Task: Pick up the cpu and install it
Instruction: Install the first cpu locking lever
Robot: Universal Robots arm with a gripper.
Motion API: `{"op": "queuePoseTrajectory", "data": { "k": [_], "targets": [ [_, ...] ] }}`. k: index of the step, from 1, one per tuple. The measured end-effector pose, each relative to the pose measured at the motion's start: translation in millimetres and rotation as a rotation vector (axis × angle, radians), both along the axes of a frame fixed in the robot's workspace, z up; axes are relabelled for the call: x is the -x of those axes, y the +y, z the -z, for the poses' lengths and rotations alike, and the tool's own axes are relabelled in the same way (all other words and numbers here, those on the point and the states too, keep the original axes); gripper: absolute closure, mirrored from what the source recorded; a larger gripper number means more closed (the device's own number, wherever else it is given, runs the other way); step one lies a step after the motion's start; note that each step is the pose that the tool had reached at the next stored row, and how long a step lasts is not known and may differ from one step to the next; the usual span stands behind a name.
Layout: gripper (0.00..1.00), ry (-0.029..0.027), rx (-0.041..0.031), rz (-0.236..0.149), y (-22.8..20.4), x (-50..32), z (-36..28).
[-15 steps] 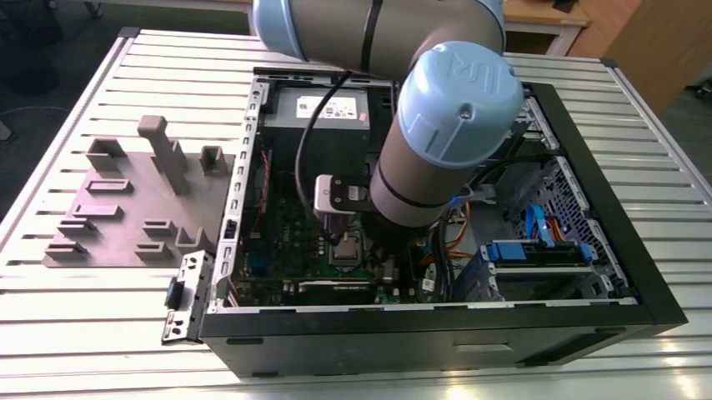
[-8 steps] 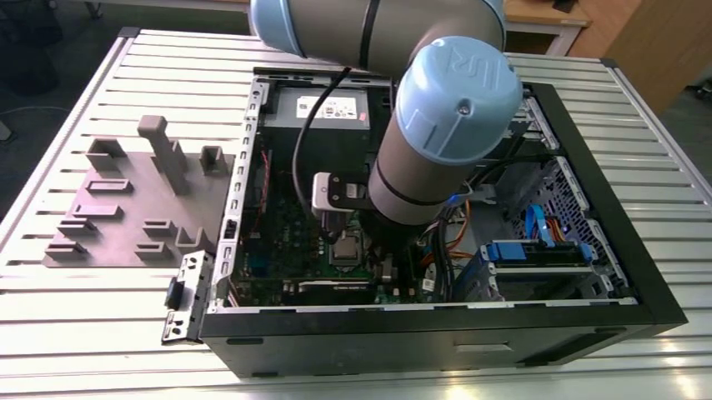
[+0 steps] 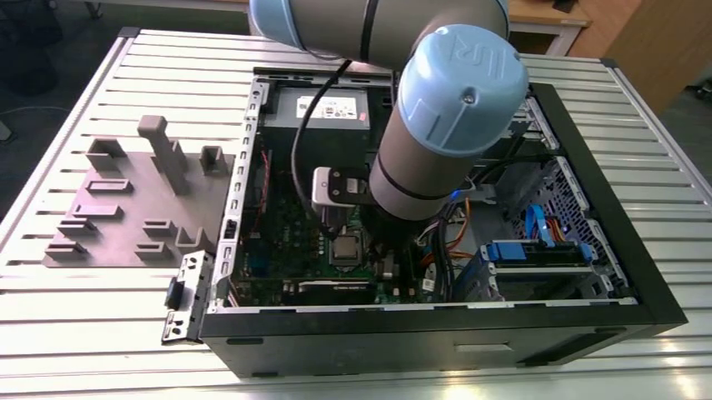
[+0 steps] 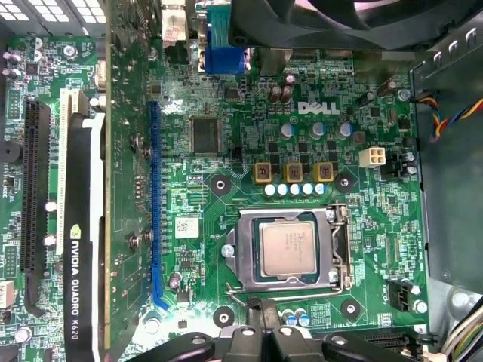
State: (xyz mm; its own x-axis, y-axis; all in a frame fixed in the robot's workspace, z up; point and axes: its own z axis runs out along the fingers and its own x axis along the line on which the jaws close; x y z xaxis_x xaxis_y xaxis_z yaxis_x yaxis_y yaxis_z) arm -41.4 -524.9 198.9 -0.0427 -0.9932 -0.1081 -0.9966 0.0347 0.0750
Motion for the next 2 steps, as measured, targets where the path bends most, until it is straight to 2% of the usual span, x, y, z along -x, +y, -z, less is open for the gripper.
{"op": "queuePoseTrajectory", "data": {
  "k": [2],
  "targets": [
    [0.89,0.0000,0.0000,0.000,0.0,0.0,0.0]
  ]
}}
